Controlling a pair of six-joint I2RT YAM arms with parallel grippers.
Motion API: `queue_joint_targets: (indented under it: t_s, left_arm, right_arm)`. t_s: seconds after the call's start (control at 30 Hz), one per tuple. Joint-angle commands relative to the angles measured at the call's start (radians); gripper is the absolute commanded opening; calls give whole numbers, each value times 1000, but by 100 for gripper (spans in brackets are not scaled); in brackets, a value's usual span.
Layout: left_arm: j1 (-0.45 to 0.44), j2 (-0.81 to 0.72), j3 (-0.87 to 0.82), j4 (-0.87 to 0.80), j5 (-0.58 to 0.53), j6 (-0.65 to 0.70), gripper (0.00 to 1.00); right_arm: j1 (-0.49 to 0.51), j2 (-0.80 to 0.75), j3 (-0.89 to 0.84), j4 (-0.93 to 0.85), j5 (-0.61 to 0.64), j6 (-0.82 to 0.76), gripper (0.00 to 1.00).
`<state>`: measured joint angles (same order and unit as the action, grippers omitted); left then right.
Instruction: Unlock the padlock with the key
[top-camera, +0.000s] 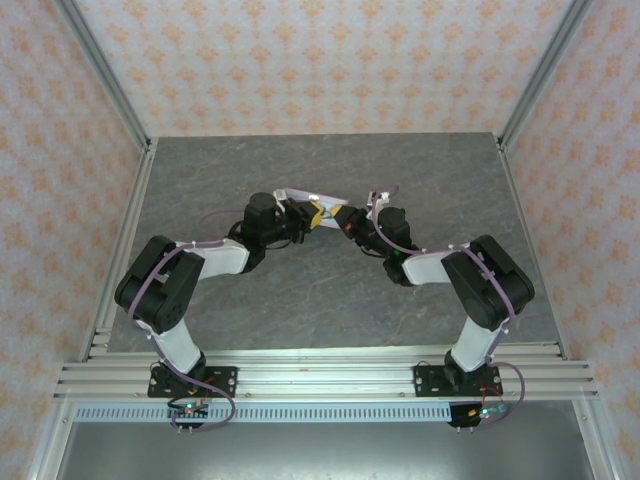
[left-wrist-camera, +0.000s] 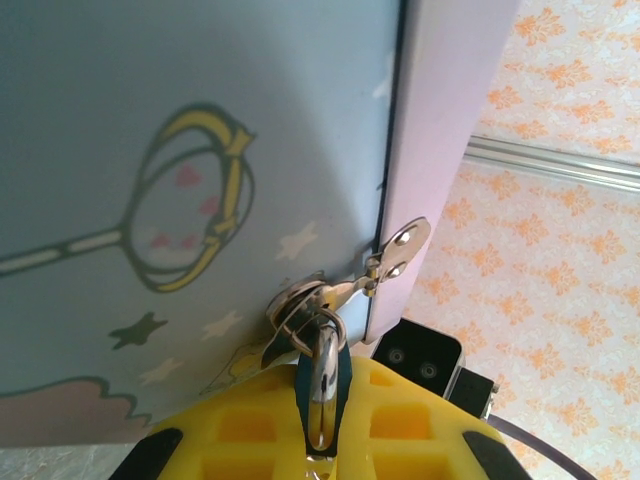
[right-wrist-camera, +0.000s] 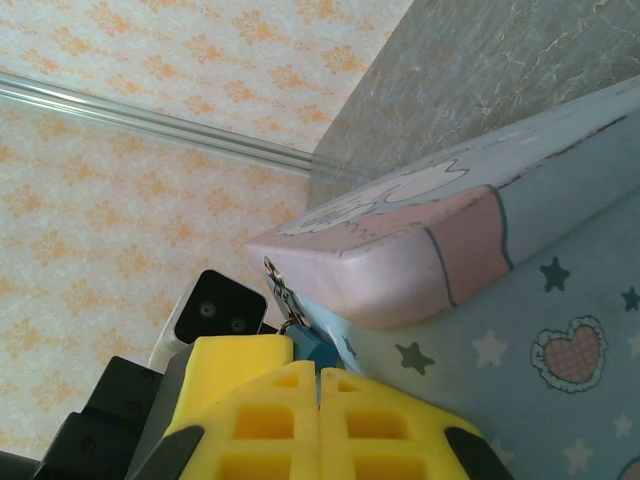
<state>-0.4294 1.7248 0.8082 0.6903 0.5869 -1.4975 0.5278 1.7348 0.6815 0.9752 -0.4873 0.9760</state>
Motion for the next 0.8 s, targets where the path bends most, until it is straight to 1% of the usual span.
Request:
queue_joint_targets:
  t_s: [0.0,0.2,0.43,0.6,0.77]
  left_arm:
    - [-27,-38,10,3,79,37,0]
    - [-32,-31,6,4,71,40,0]
    - [-38,-25,-4,22,55,26,0]
    - [-41,-10,-4,53,53,7,0]
    - [-42,-8,-5,55,51,5,0]
  right_arm:
    - [3,-15,42,3,9,3,0]
    - [4,2,51,-3,-6,12,0]
    - [13,14,16,25,-8,38,0]
    - [40,31,7,22,15,33,0]
    - [40,50,5,33,33,41,0]
